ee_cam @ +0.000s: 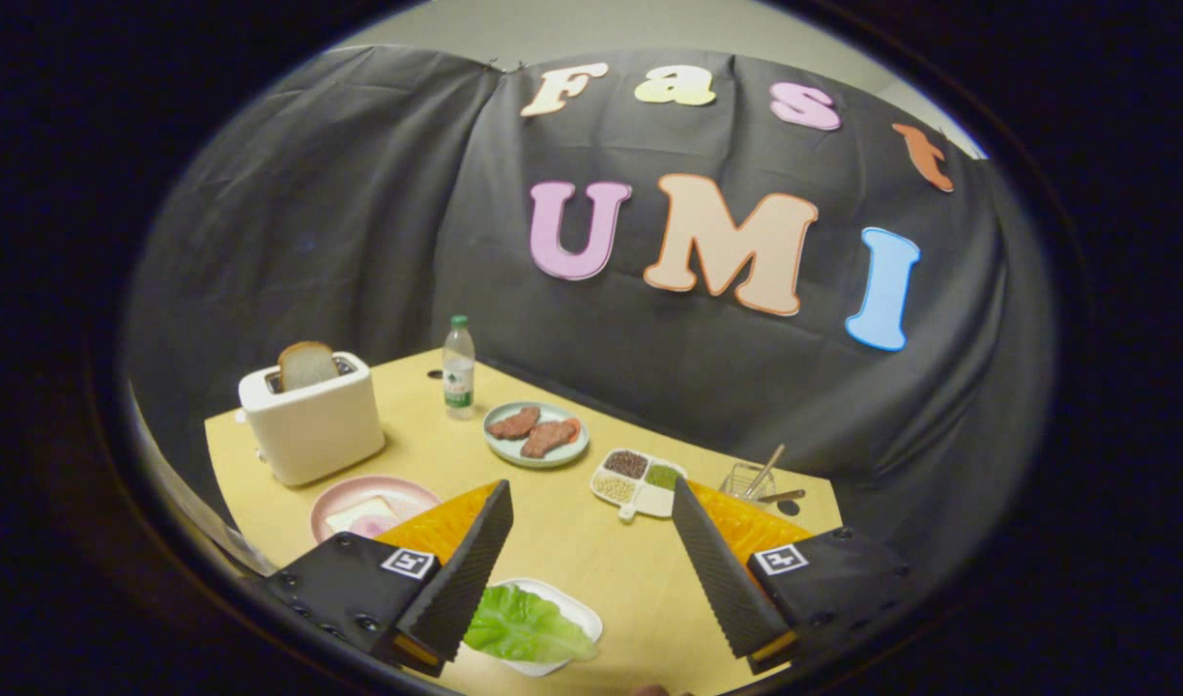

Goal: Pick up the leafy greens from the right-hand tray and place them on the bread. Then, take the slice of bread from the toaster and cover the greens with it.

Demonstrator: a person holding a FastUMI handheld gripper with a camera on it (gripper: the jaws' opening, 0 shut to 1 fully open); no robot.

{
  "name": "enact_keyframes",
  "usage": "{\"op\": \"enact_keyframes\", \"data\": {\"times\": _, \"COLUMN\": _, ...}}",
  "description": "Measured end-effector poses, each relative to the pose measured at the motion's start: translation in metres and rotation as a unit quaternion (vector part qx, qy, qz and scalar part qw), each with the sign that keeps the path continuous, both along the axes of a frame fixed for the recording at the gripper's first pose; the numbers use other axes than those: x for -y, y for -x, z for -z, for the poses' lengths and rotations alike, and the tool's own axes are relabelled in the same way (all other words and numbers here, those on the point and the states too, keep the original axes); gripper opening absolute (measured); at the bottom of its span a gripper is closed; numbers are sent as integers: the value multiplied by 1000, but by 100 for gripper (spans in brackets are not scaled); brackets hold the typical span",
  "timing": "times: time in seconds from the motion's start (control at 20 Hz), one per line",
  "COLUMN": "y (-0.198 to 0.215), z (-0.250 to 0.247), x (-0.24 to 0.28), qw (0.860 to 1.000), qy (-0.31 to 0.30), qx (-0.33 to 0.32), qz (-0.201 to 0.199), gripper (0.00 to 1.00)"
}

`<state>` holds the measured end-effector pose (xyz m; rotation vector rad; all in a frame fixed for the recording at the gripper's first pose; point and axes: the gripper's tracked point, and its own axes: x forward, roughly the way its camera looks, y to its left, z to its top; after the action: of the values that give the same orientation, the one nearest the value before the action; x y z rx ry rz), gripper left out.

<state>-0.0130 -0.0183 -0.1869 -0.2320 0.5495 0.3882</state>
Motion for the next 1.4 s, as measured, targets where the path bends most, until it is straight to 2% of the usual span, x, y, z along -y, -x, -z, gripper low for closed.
{"op": "enact_keyframes", "data": {"times": 0.2, "y": 21, "z": 47, "x": -7, "qw": 997, "qy": 11, "qx": -66, "qz": -43, "gripper": 100}}
{"op": "enact_keyframes", "data": {"times": 0.55, "y": 51, "z": 116, "x": -12, "qw": 984, "qy": 17, "qx": -160, "qz": -80, "gripper": 100}}
{"op": "enact_keyframes", "data": {"times": 1.0, "y": 85, "z": 189, "x": -9, "qw": 958, "qy": 22, "qx": -263, "qz": -112, "gripper": 100}}
{"op": "enact_keyframes", "data": {"times": 1.4, "y": 102, "z": 236, "x": 2, "qw": 941, "qy": 37, "qx": -320, "qz": -103, "gripper": 100}}
